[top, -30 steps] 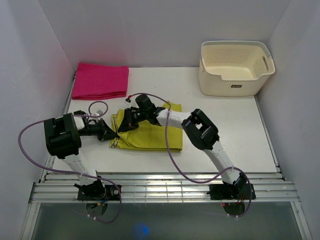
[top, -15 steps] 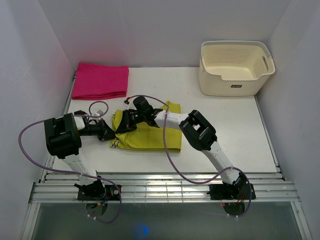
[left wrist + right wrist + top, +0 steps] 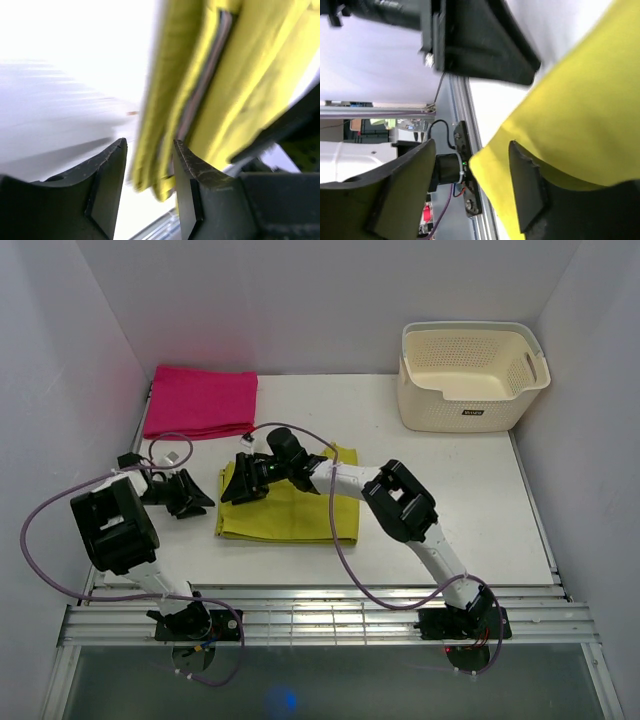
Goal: Fold and stack the trousers
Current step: Fold the trousers
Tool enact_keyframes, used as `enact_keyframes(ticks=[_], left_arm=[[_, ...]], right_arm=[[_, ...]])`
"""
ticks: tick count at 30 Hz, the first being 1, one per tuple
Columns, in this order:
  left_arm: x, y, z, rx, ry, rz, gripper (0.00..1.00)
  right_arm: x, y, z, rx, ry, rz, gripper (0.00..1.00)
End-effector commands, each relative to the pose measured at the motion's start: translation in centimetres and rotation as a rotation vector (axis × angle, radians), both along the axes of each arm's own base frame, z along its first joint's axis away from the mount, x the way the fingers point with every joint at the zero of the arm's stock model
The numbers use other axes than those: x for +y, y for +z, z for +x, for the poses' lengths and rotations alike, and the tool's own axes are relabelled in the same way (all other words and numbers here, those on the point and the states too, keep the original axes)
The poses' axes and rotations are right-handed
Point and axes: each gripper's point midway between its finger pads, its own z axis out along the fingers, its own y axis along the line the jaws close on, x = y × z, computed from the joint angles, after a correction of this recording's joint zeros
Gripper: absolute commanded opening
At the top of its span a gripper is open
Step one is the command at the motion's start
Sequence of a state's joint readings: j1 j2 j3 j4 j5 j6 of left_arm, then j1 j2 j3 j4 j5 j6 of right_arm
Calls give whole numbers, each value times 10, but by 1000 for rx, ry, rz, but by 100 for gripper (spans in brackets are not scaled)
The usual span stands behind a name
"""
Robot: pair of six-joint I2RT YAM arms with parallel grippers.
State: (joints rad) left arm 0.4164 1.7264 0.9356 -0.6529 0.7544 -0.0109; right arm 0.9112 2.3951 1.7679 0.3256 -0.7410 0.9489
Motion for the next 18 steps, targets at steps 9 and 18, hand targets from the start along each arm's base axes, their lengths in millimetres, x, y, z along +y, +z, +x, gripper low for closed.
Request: enact_keyframes(ticks=[9,18], left_arm=[[53,107,19,-356,-80,183,58],[-5,97,53,-335,-217,312,54]], right_arm=[[-81,123,17,-385,125,208,82],[-240,52,91,-394,-126,-167,76]])
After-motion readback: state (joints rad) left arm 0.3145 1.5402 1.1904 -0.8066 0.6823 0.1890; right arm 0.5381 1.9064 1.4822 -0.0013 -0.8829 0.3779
